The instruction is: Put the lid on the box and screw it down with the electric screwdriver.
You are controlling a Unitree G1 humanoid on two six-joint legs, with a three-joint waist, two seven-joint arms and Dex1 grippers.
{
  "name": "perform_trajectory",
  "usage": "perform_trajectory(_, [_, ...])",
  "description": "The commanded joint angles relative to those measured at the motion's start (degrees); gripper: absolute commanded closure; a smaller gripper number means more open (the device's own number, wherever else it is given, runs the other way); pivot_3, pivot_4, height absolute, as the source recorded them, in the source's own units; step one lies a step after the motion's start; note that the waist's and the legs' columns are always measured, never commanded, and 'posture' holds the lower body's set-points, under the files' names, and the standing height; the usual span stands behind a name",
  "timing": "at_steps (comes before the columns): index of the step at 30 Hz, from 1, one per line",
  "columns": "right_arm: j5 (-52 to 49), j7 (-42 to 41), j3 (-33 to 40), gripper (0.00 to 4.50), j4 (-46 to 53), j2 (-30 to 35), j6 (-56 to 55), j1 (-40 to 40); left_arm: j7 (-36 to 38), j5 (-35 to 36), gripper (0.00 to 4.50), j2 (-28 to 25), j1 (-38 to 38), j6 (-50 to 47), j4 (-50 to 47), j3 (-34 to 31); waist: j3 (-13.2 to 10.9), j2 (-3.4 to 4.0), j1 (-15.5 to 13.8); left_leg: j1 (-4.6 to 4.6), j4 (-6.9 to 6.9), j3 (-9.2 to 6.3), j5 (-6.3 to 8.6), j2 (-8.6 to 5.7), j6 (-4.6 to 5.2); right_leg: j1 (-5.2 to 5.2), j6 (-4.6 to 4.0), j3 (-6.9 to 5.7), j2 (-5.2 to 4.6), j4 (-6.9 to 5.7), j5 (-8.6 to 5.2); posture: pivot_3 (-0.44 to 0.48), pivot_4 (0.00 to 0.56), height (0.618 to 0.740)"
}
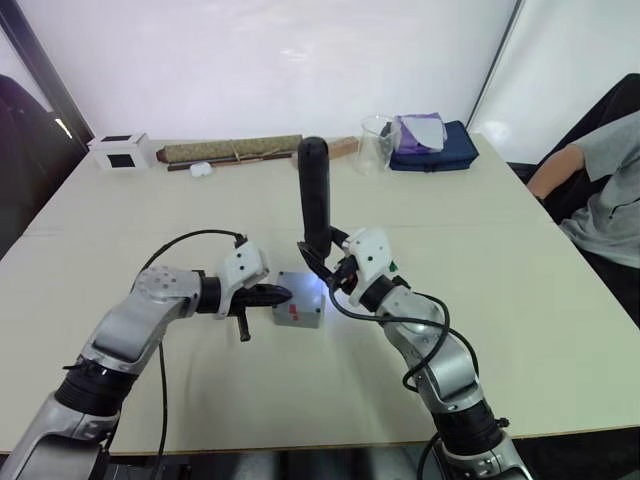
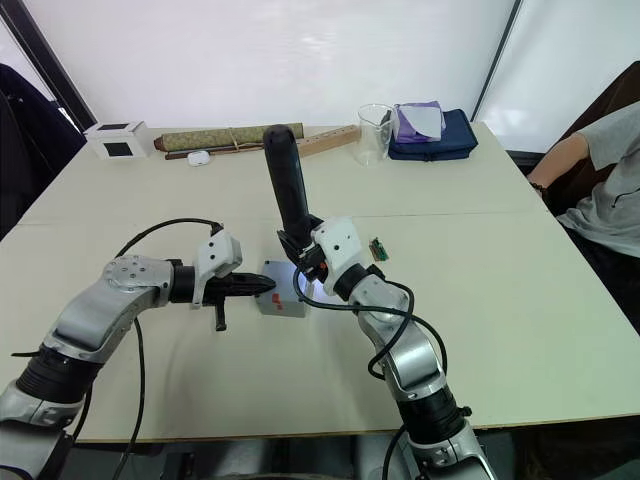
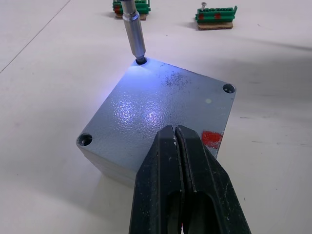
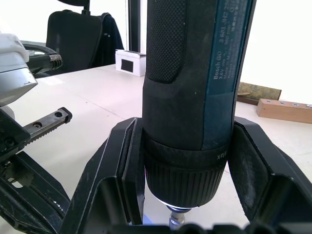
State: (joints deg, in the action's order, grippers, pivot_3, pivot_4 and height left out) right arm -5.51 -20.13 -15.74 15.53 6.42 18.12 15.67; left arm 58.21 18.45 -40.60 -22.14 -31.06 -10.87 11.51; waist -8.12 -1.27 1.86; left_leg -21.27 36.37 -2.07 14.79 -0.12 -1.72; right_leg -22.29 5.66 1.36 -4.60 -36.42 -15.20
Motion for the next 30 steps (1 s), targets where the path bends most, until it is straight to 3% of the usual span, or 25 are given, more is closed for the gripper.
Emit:
perform_trajectory(1, [1.08, -0.26, -0.66, 2.32, -4.75, 1.87, 5.11, -3.52, -0.06, -1.40, 4.50, -0.24, 1.22, -1.55, 0.84, 1.62, 0.08, 0.03, -0.09, 0.00, -0.06, 0.00, 0.00, -0.01, 0.00, 0.01, 0.00, -0.01, 0.00, 0.07, 0.00, 0.000, 0.150, 0.740])
perform_trajectory(15, [0.41, -3.05, 0.02, 2.32, 0.19, 4.37, 0.77, -2.79, -0.13, -1.58, 4.50, 0.62, 0.79, -1.13, 1.63, 1.81, 0.08, 0.11, -1.01, -0.01, -0.23, 0.01, 0.00, 0.02, 0.00, -0.03, 0.00, -0.03, -0.04, 0.30, 0.00, 0.000, 0.150, 0.740])
perform_trajectory(21, [-6.27, -6.51, 7.13, 2.32, 9.53, 6.79, 0.40, 4.17, -0.40, -0.99, 4.50, 2.54, 0.62, -1.25, 2.29, 1.61, -0.51, 0.27, -1.23, -0.16, -0.21, 0.00, 0.00, -0.02, 0.00, -0.09, 0.01, -0.03, -0.09, 0.32, 0.01, 0.000, 0.150, 0.740])
perform_trajectory(30, [-21.53, -5.43, 18.50, 2.32, 20.04, 11.43, 16.90, 18.29, -0.41, -1.54, 4.50, 4.62, 0.39, 1.46, 5.28, 1.36, -1.25, 0.47, -1.10, -0.61, -0.28, 0.00, -0.01, -0.07, 0.00, -0.55, 0.18, -0.05, -0.02, 0.31, 0.17, 0.000, 0.150, 0.740])
